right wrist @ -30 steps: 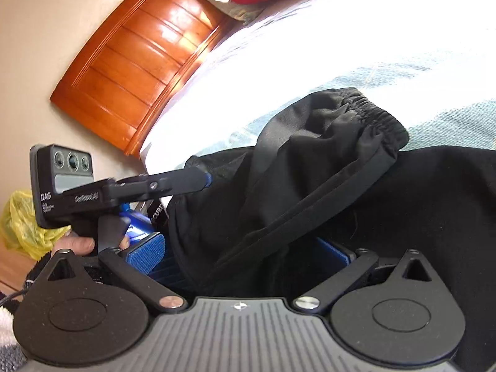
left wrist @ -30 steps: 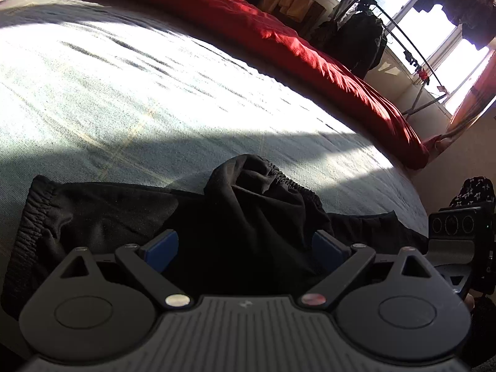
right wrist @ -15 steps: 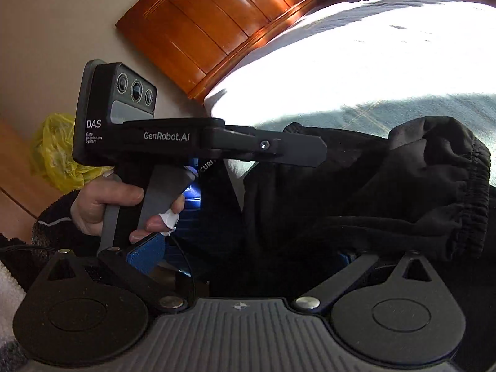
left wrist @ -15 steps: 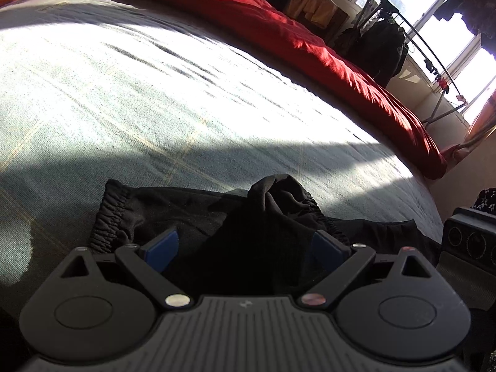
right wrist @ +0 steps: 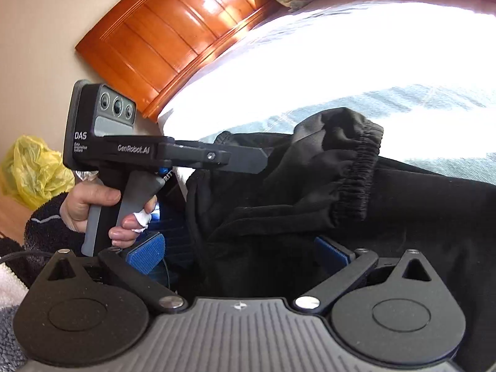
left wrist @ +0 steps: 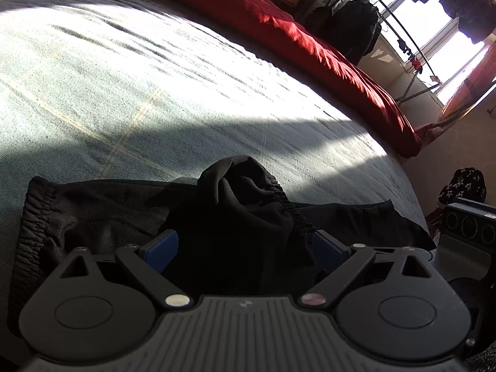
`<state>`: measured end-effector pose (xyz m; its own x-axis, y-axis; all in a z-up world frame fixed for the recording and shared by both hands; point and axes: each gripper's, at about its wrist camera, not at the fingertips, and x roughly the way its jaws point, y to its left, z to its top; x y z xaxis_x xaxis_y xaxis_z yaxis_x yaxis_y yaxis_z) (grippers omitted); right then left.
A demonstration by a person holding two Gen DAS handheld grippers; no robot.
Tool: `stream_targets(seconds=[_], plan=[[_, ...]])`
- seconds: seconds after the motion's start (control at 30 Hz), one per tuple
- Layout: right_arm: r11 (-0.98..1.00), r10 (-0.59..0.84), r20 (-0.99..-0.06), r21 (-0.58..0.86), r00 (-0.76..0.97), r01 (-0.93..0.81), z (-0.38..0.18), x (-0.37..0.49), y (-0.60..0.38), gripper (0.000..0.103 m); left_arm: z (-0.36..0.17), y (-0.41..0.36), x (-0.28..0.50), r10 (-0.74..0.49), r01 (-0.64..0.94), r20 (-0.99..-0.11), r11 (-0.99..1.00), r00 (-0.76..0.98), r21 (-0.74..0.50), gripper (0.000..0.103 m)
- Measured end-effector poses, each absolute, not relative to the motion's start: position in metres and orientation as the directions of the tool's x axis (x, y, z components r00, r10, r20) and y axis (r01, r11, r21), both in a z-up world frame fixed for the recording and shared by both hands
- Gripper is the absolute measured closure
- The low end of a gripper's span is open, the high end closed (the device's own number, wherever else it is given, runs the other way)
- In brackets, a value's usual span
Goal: Fold clothes
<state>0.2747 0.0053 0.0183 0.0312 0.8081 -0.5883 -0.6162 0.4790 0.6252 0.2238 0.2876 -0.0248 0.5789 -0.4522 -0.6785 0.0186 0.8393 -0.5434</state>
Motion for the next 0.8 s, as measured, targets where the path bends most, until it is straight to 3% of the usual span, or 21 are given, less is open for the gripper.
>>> stream_targets(seconds=[0.27, 0.53, 0.8], plan=[[0.481, 0.831, -0.556, 0.688, 0.031, -0.543, 0.0, 0.294, 0.023, 0.0, -0.029, 0.298, 0.226, -0.522, 0.002, -0.65, 0.78, 0.552, -0.625, 0.009], [0.238, 0.882, -0.455, 0.656, -0.123, -0.716, 0.03, 0.259, 0.078, 0.0, -0.027, 0.321, 0.219, -0.469, -0.068, -0.667, 0.788, 0.579, -0.613, 0.009], [0.154, 0.859, -0.465, 0.633, -0.214, -0.759, 0.026, 0.245, 0.116, 0.0, -0.016, 0.343, 0.204, -0.381, -0.12, -0.696, 0.823, 0.609, -0.556, 0.009]])
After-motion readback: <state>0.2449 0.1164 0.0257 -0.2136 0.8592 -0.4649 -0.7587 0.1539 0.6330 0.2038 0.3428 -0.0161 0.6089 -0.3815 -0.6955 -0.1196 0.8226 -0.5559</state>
